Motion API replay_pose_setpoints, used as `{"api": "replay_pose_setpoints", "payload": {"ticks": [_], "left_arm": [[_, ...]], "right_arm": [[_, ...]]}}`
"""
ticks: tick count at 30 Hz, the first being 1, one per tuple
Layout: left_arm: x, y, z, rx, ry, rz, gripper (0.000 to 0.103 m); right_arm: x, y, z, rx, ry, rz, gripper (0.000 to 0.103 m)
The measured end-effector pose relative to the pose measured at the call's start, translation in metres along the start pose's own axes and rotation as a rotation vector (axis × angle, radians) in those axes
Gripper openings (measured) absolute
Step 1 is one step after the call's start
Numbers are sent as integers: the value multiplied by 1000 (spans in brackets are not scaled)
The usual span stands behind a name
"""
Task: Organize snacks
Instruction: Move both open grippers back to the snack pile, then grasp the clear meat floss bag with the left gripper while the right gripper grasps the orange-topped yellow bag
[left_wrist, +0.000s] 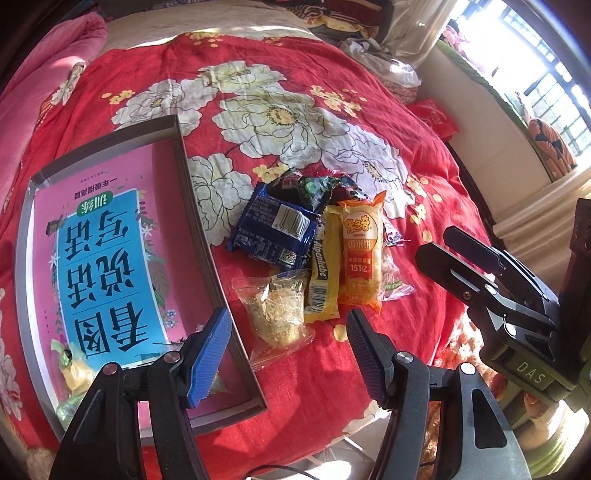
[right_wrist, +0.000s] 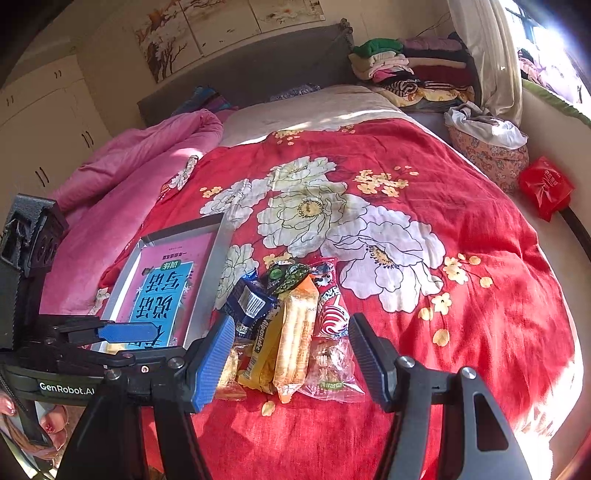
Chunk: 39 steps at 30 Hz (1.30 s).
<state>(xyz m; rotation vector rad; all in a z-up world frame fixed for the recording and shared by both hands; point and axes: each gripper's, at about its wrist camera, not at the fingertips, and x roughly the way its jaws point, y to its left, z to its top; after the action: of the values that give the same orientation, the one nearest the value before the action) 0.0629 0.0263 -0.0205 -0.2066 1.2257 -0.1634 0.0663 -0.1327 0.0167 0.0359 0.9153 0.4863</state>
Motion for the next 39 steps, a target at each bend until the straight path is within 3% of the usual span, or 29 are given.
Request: {"api": "replay_pose_setpoints", "payload": {"ticks": [9,20,22,29,32,39], "left_arm": [[13,-10,-1,34,37,8,66],[29,-19,5,41,101,46,46],[33,-19,6,33,122,55,41],[49,-15,4,-8,173,111,40],[57,-10,3,-31,190,138,40],[64,-8,7,-54,188,121,40]], "right_arm": [[4,-7,-3,13,17,16,64],[14,-9,-4,-3,56,43,63],[19,-9,-4,-6,72,59,58],[48,-4,-9,-34,158,102,43],[58,-6,-12,-29,180,94,43],[74,-6,-10,-30,191,119,33]]}}
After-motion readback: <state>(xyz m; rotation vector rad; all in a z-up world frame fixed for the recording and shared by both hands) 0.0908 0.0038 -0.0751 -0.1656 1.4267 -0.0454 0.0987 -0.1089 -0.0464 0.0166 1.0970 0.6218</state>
